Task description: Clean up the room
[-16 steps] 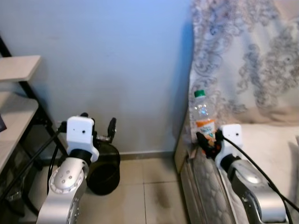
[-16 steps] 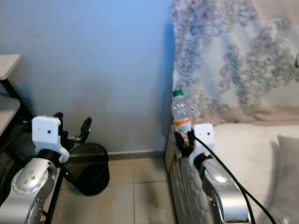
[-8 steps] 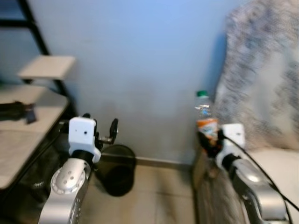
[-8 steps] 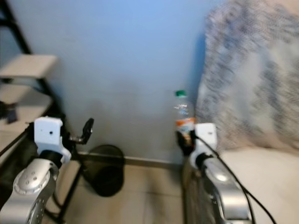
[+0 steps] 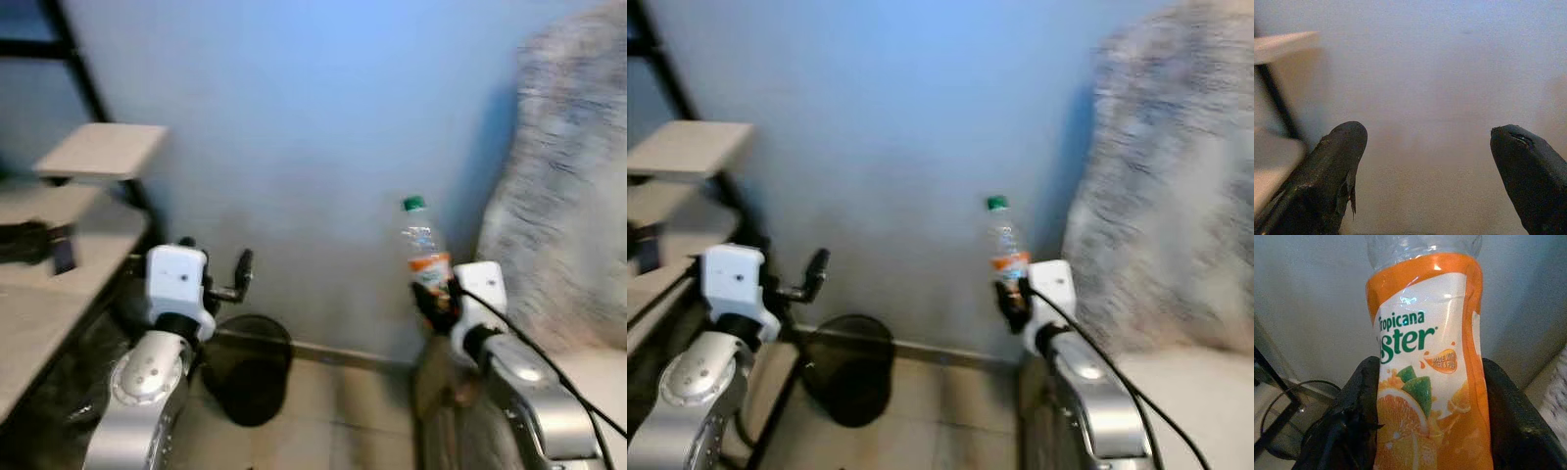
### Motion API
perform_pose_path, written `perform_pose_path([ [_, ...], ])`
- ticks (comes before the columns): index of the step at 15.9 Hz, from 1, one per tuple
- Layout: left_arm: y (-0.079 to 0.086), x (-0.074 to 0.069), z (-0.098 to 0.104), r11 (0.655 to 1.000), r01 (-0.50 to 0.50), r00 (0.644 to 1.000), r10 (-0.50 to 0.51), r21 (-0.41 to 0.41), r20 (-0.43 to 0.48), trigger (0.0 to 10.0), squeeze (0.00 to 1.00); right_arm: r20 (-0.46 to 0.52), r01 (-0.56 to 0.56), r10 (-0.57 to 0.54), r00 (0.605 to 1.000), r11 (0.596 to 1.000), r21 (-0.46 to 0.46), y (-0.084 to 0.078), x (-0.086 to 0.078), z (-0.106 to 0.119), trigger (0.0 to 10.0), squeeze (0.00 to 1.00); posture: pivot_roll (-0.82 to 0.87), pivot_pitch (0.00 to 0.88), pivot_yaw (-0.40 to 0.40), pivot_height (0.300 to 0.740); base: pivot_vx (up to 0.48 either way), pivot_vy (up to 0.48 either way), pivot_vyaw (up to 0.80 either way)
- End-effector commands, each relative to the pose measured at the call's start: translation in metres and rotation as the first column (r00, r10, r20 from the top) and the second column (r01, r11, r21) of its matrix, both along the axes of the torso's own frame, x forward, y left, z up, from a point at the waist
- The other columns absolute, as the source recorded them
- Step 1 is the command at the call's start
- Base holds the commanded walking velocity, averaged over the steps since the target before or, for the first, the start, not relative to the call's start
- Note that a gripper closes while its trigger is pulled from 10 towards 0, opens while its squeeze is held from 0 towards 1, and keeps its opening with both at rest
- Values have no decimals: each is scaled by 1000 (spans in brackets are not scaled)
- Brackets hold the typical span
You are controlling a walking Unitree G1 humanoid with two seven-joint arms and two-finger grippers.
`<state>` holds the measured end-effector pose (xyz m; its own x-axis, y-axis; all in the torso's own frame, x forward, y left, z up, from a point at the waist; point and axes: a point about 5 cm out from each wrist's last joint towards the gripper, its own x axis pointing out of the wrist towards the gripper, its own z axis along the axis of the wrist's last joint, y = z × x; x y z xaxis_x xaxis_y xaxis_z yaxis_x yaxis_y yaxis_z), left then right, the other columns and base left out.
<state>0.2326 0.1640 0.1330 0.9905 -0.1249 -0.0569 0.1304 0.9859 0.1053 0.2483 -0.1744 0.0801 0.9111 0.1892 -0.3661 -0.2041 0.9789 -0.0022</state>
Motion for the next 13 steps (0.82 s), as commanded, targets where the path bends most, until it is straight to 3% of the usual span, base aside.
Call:
perform_pose_path([
  [1,10,-1,2,999,-30,1000,29,25,5,10000,0,21,-30,29,999,999,23,11,5,4,10000,0,94,0,1,740,356,0,0],
  [7,9,-3,-1,999,-22,1000,23,34,-3,10000,0,5,-58,58,998,998,-7,9,6,2,10000,0,98,0,-2,740,356,0,0],
  [9,9,-4,-2,999,-21,1000,21,35,-5,10000,0,-8,-117,117,993,987,-111,11,5,-1,10000,0,98,0,-2,740,352,0,741],
  [12,10,-5,-3,999,-19,1000,20,39,-10,10000,0,-64,-164,158,985,981,-101,10,1,-8,10000,0,100,0,-3,740,347,0,800],
  [13,8,-6,-6,1000,-2,999,3,28,-32,10000,0,-101,-224,213,972,968,-116,7,-3,-13,10000,0,99,0,-1,740,322,0,0],
])
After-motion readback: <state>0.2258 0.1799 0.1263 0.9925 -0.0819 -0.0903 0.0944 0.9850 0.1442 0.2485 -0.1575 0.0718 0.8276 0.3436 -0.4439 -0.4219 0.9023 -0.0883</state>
